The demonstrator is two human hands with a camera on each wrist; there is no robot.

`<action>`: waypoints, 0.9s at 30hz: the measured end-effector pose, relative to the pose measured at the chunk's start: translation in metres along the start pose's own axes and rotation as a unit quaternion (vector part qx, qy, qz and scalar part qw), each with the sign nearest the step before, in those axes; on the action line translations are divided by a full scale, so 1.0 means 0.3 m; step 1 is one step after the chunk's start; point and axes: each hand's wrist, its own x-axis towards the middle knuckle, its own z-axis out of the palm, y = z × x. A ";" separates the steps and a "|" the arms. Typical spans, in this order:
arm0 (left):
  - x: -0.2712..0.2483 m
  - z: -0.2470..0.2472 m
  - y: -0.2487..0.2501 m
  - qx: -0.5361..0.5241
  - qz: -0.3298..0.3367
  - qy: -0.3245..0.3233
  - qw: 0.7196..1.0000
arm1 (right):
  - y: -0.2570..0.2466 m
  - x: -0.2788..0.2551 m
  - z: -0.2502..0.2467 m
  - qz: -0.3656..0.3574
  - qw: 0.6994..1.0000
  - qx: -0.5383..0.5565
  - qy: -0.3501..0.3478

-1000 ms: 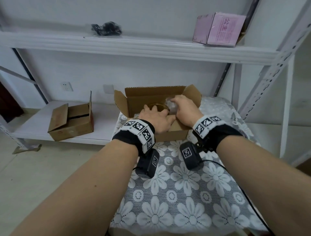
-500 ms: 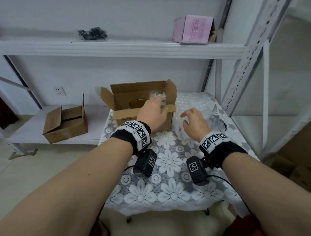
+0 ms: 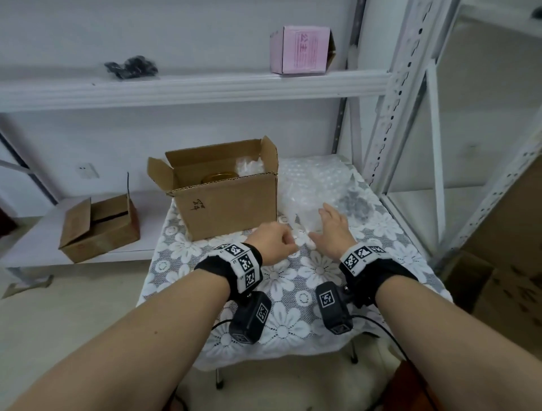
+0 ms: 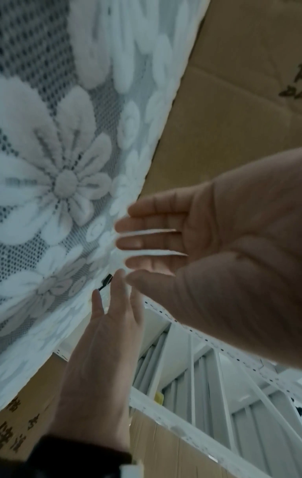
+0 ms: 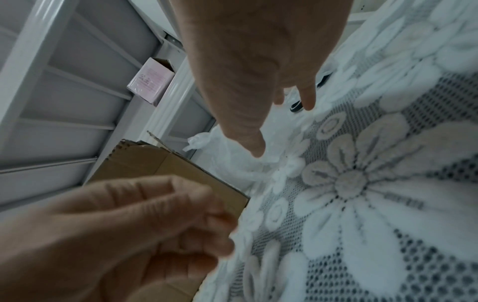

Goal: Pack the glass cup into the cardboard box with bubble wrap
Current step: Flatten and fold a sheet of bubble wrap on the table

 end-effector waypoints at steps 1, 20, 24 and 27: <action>-0.005 0.006 -0.007 0.005 -0.022 -0.047 0.999 | 0.001 -0.006 -0.003 -0.007 1.000 0.007 0.022; -0.019 0.014 0.026 -0.550 -0.216 0.079 0.803 | 0.009 -0.107 0.001 -0.162 0.973 -0.003 0.164; -0.018 0.010 0.030 -0.623 -0.157 0.121 0.757 | 0.025 -0.104 0.005 -0.199 0.960 -0.020 0.198; -0.014 0.011 0.036 -0.620 -0.143 0.095 0.765 | 0.016 -0.121 0.013 -0.268 0.935 -0.047 0.229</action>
